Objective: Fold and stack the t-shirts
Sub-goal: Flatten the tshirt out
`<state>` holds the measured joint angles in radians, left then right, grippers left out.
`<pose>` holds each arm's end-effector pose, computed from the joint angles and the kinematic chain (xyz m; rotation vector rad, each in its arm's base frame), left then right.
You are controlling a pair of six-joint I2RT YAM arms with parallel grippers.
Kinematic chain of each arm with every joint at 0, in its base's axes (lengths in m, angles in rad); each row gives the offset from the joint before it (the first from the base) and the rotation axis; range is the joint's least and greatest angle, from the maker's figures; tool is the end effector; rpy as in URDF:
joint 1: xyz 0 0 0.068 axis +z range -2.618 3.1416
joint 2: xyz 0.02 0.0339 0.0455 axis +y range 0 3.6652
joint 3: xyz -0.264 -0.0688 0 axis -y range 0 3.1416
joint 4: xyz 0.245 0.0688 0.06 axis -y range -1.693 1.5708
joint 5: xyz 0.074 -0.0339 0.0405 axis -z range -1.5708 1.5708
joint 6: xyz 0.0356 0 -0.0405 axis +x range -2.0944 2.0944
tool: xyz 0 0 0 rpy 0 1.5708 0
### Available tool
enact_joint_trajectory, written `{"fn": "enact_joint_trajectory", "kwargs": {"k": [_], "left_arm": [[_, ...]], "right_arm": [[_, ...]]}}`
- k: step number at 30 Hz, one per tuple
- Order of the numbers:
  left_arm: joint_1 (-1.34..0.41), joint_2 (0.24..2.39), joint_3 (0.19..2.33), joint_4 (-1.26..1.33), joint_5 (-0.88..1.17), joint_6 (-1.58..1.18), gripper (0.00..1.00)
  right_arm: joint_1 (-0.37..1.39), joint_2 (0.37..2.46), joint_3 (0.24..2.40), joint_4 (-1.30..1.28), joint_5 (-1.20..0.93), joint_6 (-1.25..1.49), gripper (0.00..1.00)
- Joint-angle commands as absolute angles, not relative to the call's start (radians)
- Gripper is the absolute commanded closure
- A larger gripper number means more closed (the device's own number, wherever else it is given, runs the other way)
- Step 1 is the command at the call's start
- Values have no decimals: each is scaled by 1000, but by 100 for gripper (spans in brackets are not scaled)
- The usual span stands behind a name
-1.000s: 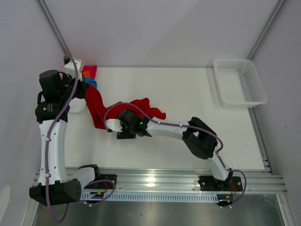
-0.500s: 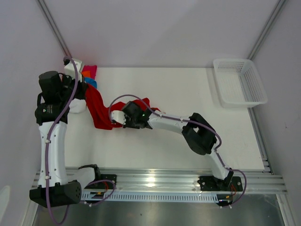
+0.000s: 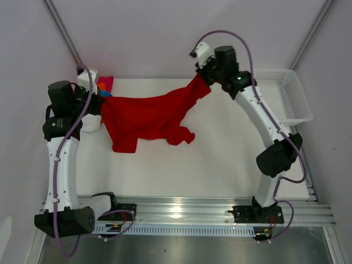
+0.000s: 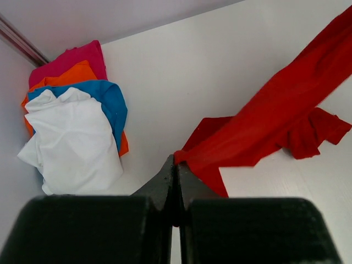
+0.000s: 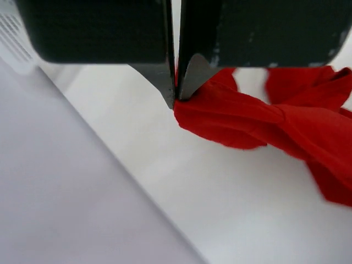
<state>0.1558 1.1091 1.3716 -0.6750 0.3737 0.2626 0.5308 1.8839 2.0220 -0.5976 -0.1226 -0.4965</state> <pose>0.2209 0.0215 0.4284 0.3430 1.9242 -0.0953 0.3718 0.2233 0.4093 -1.0639 1.7285 0.1461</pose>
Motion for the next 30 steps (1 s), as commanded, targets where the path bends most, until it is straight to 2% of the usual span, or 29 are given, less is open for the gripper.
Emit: {"fn": "enact_joint_trajectory", "kwargs": {"k": [1,5,12,18,22,29,30], "left_arm": [[166,1108,1423,-650,396,258,100],[167,1104,1433,-631,402,241,100],[167,1118,1512,-635,541,196,100],[167,1147,1644,-719,663,206,100],[166,1160,1725,-787,756,210,100],[166,1106,1873,-1029,1000,316,100],[166,1100,1893,-1126,1024,355,100]], "right_arm": [[425,1821,2072,-611,-140,-442,100],[263,1798,2126,-624,-196,-365,100],[160,1718,2157,-652,-222,-311,100],[130,1660,2220,-719,-238,-296,100],[123,1657,2348,-816,-336,-256,100],[123,1546,2399,-943,-520,-174,100],[123,1528,2401,-951,-537,-163,100]]}}
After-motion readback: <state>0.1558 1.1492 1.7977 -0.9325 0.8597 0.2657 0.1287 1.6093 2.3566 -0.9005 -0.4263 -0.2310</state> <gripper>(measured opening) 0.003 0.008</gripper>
